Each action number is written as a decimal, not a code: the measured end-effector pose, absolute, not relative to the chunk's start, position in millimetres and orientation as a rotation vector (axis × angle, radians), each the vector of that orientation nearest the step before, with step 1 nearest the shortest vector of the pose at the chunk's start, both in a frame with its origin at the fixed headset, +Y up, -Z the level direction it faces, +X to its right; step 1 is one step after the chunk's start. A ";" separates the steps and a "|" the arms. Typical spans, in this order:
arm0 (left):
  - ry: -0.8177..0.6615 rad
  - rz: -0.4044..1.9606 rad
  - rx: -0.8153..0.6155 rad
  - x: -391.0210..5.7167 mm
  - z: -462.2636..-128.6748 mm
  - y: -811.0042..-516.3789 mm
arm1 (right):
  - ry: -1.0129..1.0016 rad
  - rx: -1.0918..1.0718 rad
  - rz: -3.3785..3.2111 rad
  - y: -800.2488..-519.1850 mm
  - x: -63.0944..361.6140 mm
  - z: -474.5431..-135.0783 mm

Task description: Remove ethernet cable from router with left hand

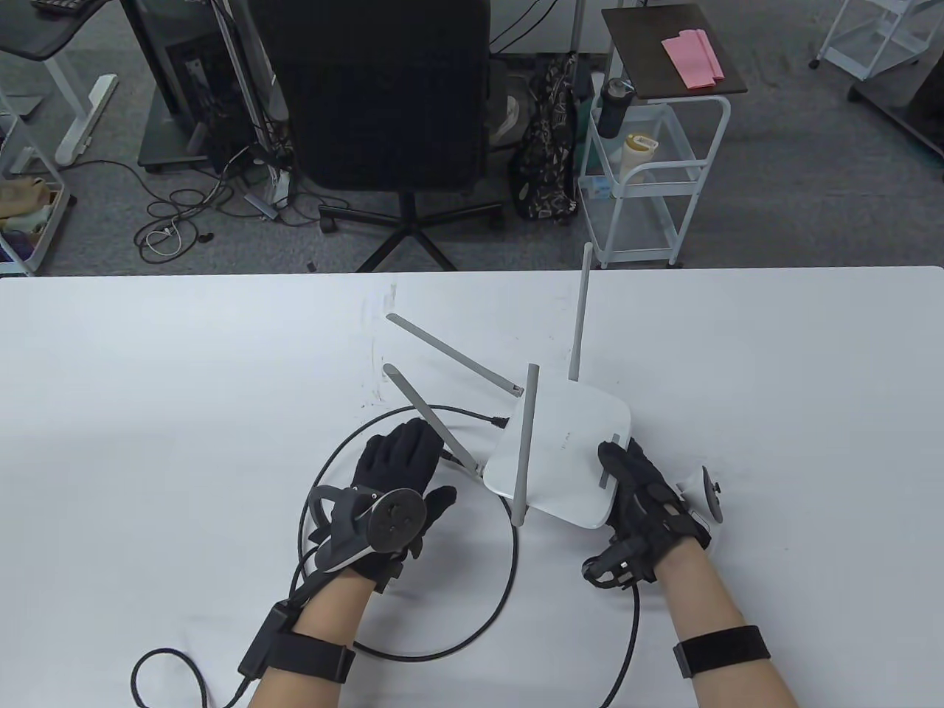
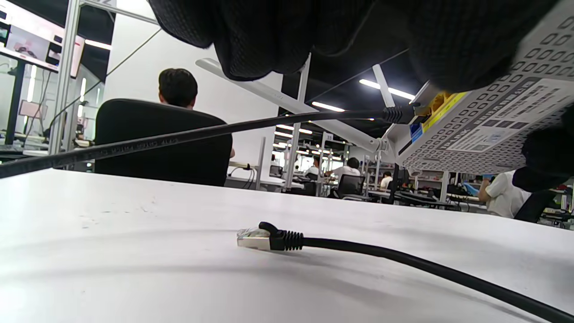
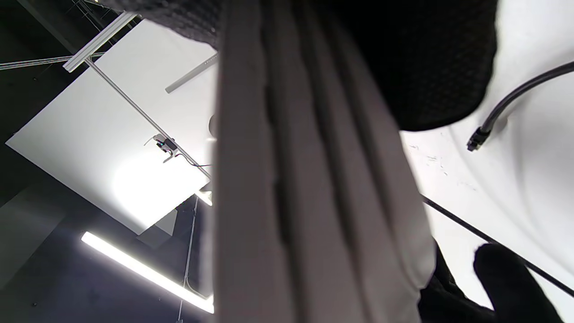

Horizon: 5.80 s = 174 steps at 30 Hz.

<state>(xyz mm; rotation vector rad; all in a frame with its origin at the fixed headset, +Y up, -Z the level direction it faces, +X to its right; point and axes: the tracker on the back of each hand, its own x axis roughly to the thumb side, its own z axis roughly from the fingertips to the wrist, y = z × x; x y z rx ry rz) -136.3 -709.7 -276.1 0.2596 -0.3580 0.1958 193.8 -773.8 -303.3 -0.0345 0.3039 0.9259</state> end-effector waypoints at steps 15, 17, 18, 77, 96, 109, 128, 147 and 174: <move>-0.282 0.100 0.348 -138.1 -275.6 -707.1 | 0.403 0.024 0.857 -781.5 169.5 -299.5; -0.293 0.188 0.382 -140.2 -274.4 -705.8 | 0.424 0.039 0.860 -781.5 163.2 -298.0; -0.290 0.254 0.388 -141.5 -274.9 -705.3 | 0.429 0.047 0.874 -780.7 159.5 -296.9; -0.477 0.465 0.481 -134.2 -271.2 -695.1 | 0.574 0.047 0.798 -792.9 159.3 -299.7; -0.566 0.570 0.401 -137.7 -275.2 -691.5 | 0.562 0.155 0.905 -775.4 171.3 -304.8; -0.572 0.610 0.404 -142.6 -275.9 -687.4 | 0.526 0.103 0.916 -768.3 172.4 -300.3; -0.442 0.449 0.515 -132.5 -269.9 -693.7 | 0.403 -0.009 1.022 -758.2 172.5 -290.0; -0.522 0.557 0.449 -136.1 -267.9 -687.4 | 0.515 0.099 0.917 -769.3 174.1 -297.0; -0.288 0.218 0.548 -151.3 -272.6 -688.3 | 0.325 0.097 0.990 -768.8 190.0 -301.5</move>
